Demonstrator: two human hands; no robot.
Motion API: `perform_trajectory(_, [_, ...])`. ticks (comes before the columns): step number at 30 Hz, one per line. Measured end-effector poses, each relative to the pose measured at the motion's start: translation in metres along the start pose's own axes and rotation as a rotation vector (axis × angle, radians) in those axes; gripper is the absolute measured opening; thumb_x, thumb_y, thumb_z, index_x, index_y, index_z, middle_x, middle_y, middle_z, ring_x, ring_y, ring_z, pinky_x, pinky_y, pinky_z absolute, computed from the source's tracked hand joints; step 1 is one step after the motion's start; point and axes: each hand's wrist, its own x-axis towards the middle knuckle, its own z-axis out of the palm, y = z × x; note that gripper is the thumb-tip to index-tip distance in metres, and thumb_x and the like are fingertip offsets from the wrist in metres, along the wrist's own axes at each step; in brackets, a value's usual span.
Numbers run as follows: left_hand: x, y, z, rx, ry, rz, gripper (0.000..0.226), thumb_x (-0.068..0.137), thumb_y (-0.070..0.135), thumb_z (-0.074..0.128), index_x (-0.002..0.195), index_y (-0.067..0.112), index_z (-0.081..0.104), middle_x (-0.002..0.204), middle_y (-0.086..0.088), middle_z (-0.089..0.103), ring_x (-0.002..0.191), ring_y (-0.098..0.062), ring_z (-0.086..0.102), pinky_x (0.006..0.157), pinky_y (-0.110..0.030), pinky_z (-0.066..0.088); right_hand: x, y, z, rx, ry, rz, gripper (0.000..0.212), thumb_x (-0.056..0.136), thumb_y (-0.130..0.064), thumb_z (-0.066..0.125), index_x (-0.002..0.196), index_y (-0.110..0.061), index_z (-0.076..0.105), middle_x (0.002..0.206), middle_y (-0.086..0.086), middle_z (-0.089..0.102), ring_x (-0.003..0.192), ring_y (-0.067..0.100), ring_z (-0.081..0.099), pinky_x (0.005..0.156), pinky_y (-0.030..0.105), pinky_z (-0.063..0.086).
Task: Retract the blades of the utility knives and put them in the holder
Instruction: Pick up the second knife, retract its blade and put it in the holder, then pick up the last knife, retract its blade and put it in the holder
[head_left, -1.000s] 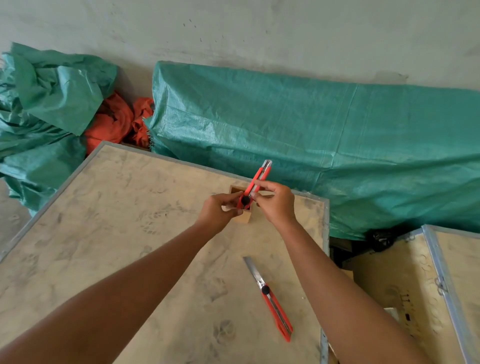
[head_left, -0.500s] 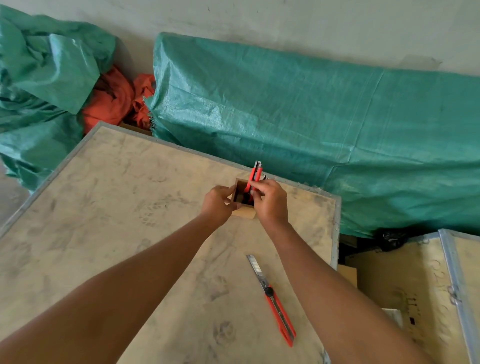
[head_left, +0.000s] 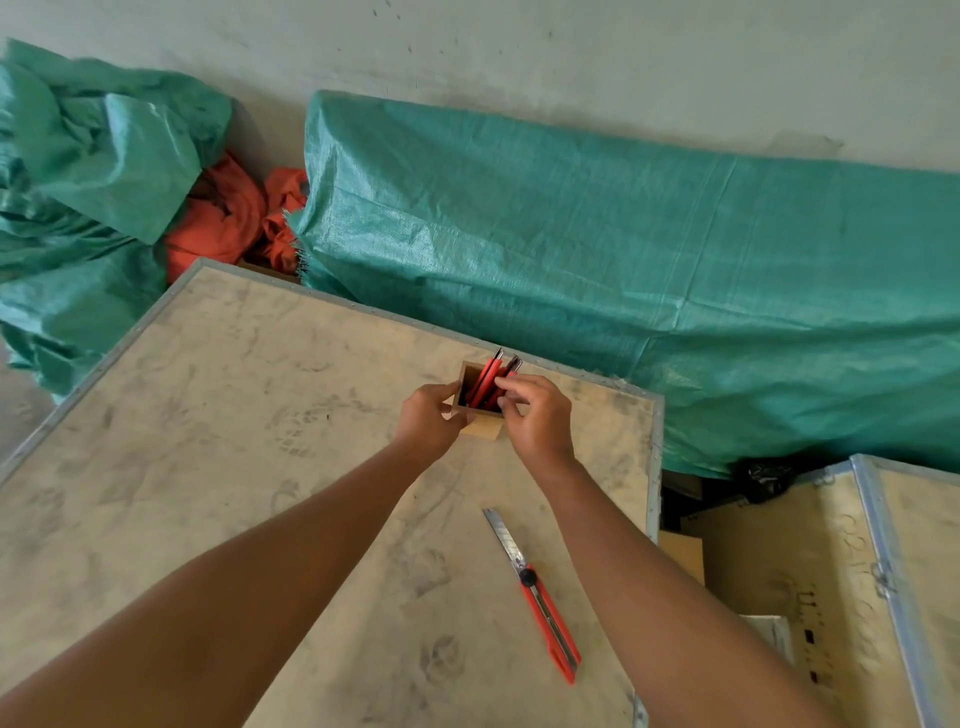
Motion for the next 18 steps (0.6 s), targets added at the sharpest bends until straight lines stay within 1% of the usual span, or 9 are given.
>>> perform_trajectory(2, [-0.019, 0.005, -0.001, 0.007, 0.030, -0.008, 0.055, 0.084, 0.022, 0.077, 0.135, 0.018, 0.059, 0.133, -0.006, 0.063, 0.106, -0.020, 0.066, 0.086, -0.031, 0.054, -0.017, 0.000, -0.015, -0.006, 0.005, -0.019, 0.031, 0.083, 0.009, 0.074, 0.110, -0.005, 0.079, 0.104, 0.015, 0.077, 0.086, 0.023, 0.075, 0.085, 0.019, 0.057])
perform_trajectory(3, [-0.024, 0.004, 0.000, 0.004, 0.055, -0.016, 0.052, 0.083, 0.022, 0.077, 0.133, 0.018, 0.062, 0.131, -0.006, 0.064, 0.103, -0.019, 0.066, 0.083, -0.030, 0.053, -0.022, 0.002, -0.019, -0.010, -0.002, -0.017, 0.030, 0.083, 0.008, 0.074, 0.110, -0.005, 0.079, 0.104, 0.015, 0.077, 0.088, 0.024, 0.075, 0.084, 0.017, 0.055])
perform_trajectory(5, [-0.041, 0.003, 0.005, -0.018, 0.095, -0.023, 0.045, 0.083, 0.020, 0.077, 0.127, 0.017, 0.066, 0.126, -0.005, 0.066, 0.098, -0.015, 0.065, 0.077, -0.025, 0.049, -0.035, 0.008, -0.028, -0.020, -0.033, 0.019, 0.030, 0.084, 0.007, 0.074, 0.111, -0.006, 0.078, 0.108, 0.014, 0.077, 0.090, 0.023, 0.075, 0.082, 0.005, 0.046])
perform_trajectory(7, [-0.069, 0.000, 0.014, -0.065, 0.085, -0.041, 0.041, 0.084, 0.021, 0.077, 0.124, 0.017, 0.068, 0.119, -0.006, 0.069, 0.095, -0.013, 0.065, 0.071, -0.020, 0.048, -0.055, 0.014, -0.042, -0.026, -0.071, 0.071, 0.030, 0.085, 0.003, 0.075, 0.113, -0.009, 0.077, 0.111, 0.011, 0.077, 0.089, 0.020, 0.076, 0.080, -0.002, 0.041])
perform_trajectory(10, [-0.116, -0.008, 0.038, -0.138, 0.026, -0.139, 0.038, 0.083, 0.025, 0.077, 0.121, 0.022, 0.069, 0.106, -0.002, 0.072, 0.090, -0.010, 0.066, 0.066, -0.023, 0.053, -0.084, 0.028, -0.058, -0.009, -0.152, 0.180, 0.029, 0.087, -0.002, 0.075, 0.113, -0.014, 0.078, 0.114, 0.005, 0.077, 0.089, 0.014, 0.075, 0.073, -0.003, 0.045])
perform_trajectory(12, [-0.146, -0.015, 0.059, -0.177, -0.012, -0.208, 0.038, 0.083, 0.024, 0.078, 0.119, 0.022, 0.070, 0.095, -0.001, 0.073, 0.078, -0.007, 0.065, 0.064, -0.023, 0.055, -0.103, 0.038, -0.065, -0.008, -0.219, 0.255, 0.028, 0.088, -0.005, 0.075, 0.114, -0.018, 0.078, 0.114, 0.000, 0.077, 0.083, 0.005, 0.072, 0.068, -0.004, 0.047])
perform_trajectory(15, [-0.184, -0.028, 0.093, -0.164, -0.063, -0.285, 0.040, 0.083, 0.021, 0.078, 0.121, 0.016, 0.068, 0.083, -0.002, 0.071, 0.064, -0.007, 0.062, 0.056, -0.017, 0.048, -0.127, 0.052, -0.070, -0.020, -0.337, 0.336, 0.028, 0.090, -0.006, 0.073, 0.115, -0.020, 0.077, 0.110, 0.000, 0.078, 0.073, -0.001, 0.066, 0.065, -0.001, 0.047])
perform_trajectory(16, [-0.195, -0.032, 0.103, -0.132, -0.083, -0.299, 0.044, 0.082, 0.022, 0.078, 0.124, 0.015, 0.067, 0.087, -0.004, 0.072, 0.067, -0.010, 0.063, 0.058, -0.020, 0.049, -0.133, 0.056, -0.069, -0.032, -0.378, 0.341, 0.029, 0.091, -0.006, 0.072, 0.116, -0.019, 0.077, 0.114, 0.001, 0.077, 0.075, 0.002, 0.067, 0.069, 0.001, 0.048])
perform_trajectory(18, [-0.211, -0.040, 0.124, -0.036, -0.115, -0.288, 0.054, 0.081, 0.027, 0.079, 0.131, 0.014, 0.062, 0.112, -0.006, 0.068, 0.082, -0.014, 0.066, 0.074, -0.025, 0.053, -0.145, 0.062, -0.066, -0.063, -0.458, 0.339, 0.029, 0.092, -0.006, 0.070, 0.118, -0.017, 0.077, 0.121, 0.001, 0.075, 0.090, 0.011, 0.071, 0.082, 0.012, 0.050])
